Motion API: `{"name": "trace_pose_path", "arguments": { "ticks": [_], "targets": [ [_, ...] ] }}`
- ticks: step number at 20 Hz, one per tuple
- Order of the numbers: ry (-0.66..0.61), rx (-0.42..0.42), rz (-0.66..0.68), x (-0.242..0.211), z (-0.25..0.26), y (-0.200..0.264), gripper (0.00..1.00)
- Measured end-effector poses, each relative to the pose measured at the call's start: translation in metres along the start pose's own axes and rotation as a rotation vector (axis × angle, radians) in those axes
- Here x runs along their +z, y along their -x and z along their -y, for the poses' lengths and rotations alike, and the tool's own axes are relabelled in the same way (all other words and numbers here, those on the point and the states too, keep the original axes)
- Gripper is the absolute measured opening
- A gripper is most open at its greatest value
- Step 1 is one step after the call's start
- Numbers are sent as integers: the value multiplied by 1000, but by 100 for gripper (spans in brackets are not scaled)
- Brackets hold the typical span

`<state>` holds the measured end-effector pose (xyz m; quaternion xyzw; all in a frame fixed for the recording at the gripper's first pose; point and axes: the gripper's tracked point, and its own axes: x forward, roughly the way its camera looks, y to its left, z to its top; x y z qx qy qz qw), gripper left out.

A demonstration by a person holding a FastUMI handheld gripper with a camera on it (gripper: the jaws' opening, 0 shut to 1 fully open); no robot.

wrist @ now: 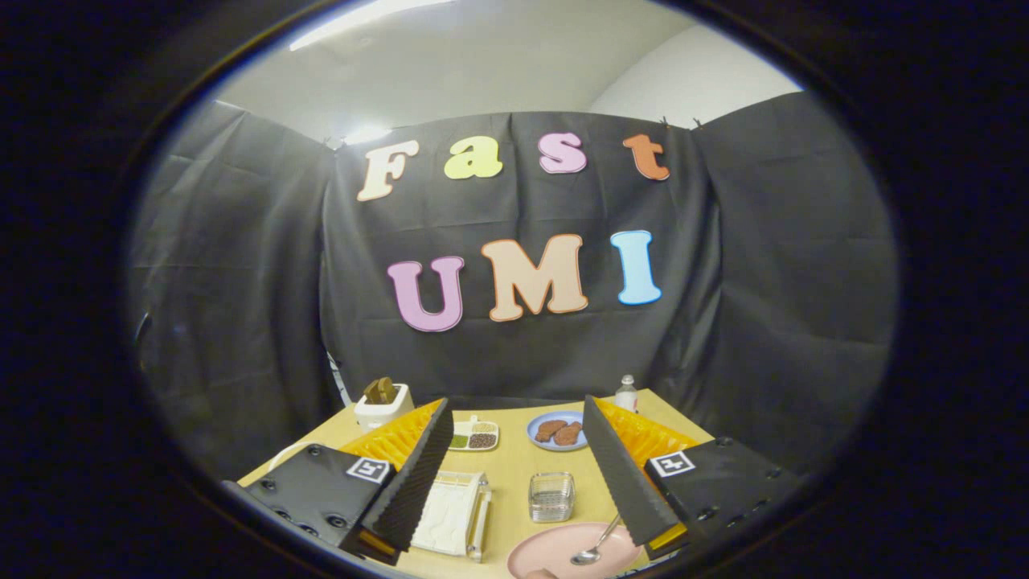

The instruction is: Take the plate from the dish rack, then take the spoon from the basket and place it into the plate.

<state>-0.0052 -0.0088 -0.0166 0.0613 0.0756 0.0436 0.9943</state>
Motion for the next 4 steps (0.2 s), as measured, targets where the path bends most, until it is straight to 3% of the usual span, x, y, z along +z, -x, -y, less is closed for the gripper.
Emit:
{"name": "trace_pose_path", "arguments": {
  "ticks": [4],
  "targets": [
    [16,-6,21,8,-4,2,100]
  ]
}}
